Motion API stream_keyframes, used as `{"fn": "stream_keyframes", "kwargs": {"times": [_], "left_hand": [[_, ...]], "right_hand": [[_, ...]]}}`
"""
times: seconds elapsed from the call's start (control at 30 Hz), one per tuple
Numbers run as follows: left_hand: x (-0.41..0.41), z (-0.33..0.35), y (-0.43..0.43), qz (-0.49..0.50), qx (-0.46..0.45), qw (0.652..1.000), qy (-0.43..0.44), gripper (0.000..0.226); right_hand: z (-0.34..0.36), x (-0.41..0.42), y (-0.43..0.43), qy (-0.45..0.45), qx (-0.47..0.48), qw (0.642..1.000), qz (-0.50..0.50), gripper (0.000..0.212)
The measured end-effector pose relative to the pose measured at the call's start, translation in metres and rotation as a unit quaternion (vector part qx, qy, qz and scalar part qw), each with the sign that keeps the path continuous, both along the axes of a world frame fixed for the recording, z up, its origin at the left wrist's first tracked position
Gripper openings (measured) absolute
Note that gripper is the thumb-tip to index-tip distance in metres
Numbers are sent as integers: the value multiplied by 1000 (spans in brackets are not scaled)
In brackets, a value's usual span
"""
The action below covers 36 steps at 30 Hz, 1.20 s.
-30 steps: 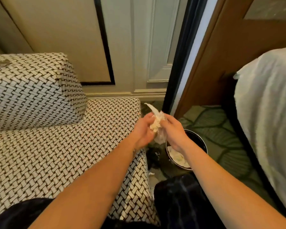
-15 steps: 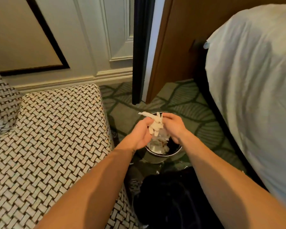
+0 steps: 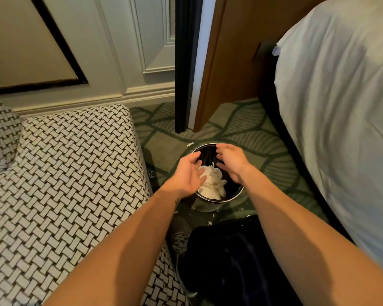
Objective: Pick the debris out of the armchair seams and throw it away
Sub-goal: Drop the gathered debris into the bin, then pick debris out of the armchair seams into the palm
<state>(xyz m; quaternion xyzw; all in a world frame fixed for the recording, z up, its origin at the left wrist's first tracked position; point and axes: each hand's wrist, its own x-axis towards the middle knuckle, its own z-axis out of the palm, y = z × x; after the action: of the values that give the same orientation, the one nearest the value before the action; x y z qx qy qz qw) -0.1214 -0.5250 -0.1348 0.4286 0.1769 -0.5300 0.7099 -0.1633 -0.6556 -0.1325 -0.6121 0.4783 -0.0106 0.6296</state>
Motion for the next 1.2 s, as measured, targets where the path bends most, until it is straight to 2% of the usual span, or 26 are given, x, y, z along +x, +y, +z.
{"fn": "stream_keyframes", "kwargs": {"times": [0.13,0.23,0.3,0.4,0.53,0.67,0.83,1.03,1.2], "left_hand": [[2,17,24,22,-11,1000,-19,57],[5,38,49,34,-24,998,-37,34],[8,49,67,34,-29,998,-49,27],[11,65,96,55,-30,995,-77,36],[17,99,146,94,-44,988,-118,35],[23,129,209,149,-51,975,-154,47],[24,160,301,213,-43,960,-179,47],[7,160,417,296,-22,935,-193,47],[-31,133,514,394,-7,907,-147,49]], "right_hand": [[16,2,17,-36,54,998,1,29],[36,7,33,-64,77,995,24,26],[49,9,47,-82,89,992,37,24],[68,12,75,-122,113,984,65,26],[105,18,131,-157,119,973,119,32],[142,27,196,-181,108,959,190,29],[179,37,280,-194,110,940,256,26],[188,49,384,-183,122,901,375,28],[180,52,477,-159,93,846,501,28]]}}
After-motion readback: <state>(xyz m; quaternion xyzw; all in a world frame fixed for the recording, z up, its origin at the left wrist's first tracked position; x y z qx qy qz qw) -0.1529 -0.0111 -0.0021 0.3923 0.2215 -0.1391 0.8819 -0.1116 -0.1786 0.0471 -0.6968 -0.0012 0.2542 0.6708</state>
